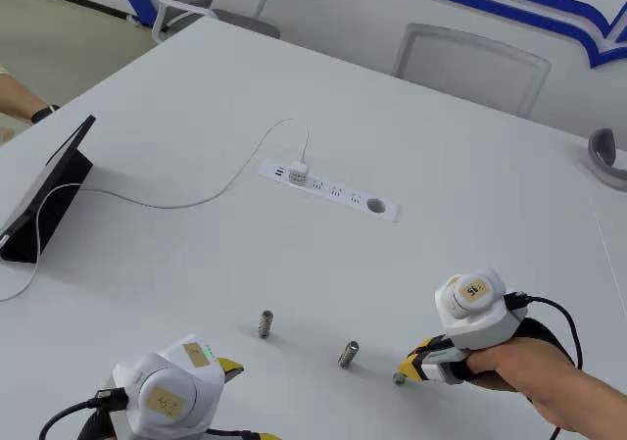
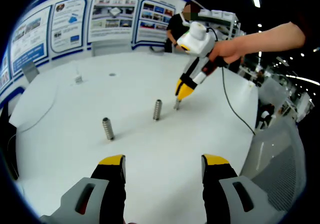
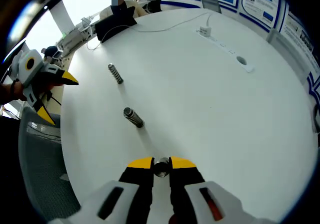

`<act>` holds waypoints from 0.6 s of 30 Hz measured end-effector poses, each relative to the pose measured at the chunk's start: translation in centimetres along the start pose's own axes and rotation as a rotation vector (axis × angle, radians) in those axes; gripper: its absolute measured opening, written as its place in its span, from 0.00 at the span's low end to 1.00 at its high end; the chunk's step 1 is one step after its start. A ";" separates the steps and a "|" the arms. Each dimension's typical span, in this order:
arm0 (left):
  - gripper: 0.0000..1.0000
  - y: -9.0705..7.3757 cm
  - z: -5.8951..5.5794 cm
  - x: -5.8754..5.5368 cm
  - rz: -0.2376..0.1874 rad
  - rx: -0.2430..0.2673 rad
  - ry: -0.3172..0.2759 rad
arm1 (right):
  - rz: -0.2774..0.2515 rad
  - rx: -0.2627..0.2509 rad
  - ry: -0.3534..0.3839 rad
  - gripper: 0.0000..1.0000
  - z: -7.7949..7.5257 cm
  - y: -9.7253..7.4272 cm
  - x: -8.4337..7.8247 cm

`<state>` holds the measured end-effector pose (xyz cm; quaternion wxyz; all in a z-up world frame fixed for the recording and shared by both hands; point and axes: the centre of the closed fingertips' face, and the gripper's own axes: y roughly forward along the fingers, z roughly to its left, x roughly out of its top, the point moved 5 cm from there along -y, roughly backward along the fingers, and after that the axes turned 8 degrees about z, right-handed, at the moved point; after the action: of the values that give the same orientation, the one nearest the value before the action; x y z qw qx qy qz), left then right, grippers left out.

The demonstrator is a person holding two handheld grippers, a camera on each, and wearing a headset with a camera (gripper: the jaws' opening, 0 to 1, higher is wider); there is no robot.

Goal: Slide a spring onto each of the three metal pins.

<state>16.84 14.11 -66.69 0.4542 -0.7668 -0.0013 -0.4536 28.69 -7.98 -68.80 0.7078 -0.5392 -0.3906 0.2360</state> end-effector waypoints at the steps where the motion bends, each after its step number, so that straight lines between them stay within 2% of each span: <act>1: 0.63 -0.1 0.0 0.0 0.000 0.001 0.000 | 0.001 0.003 0.002 0.13 0.0 0.1 -0.1; 18: 0.62 -0.2 0.3 -0.2 0.006 0.006 -0.008 | 0.010 0.001 0.004 0.13 -0.1 1.4 -0.6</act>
<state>16.85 14.52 -66.70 0.4579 -0.7672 -0.0021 -0.4491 28.54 -8.07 -70.30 0.7078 -0.5413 -0.3862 0.2386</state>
